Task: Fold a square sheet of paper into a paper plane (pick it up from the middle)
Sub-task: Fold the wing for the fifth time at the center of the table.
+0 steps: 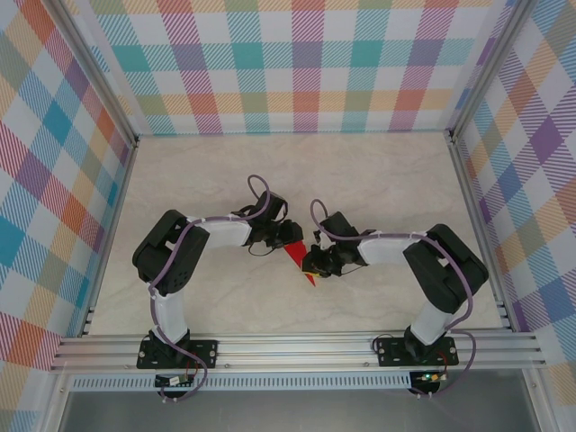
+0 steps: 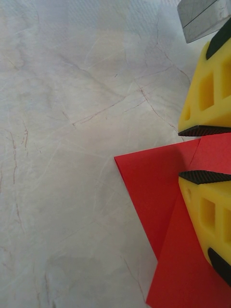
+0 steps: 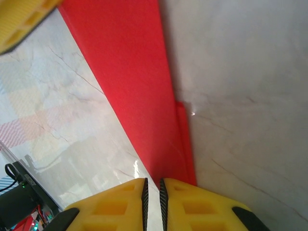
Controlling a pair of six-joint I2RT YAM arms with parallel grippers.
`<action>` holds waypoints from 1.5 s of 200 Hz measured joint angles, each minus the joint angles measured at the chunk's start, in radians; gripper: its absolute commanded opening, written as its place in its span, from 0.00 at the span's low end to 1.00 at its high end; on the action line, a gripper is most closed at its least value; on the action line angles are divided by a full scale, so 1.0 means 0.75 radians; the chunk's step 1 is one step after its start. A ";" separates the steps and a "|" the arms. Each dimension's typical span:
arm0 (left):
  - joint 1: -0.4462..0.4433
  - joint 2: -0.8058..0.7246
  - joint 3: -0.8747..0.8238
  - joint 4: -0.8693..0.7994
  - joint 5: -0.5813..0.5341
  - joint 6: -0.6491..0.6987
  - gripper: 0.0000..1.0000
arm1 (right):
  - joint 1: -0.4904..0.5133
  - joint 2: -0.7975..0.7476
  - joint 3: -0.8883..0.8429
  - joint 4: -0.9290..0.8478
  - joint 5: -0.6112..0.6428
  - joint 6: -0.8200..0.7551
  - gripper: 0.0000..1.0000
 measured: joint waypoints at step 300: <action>0.001 0.000 0.001 -0.003 0.006 0.026 0.30 | 0.012 -0.145 -0.178 0.017 -0.089 -0.016 0.22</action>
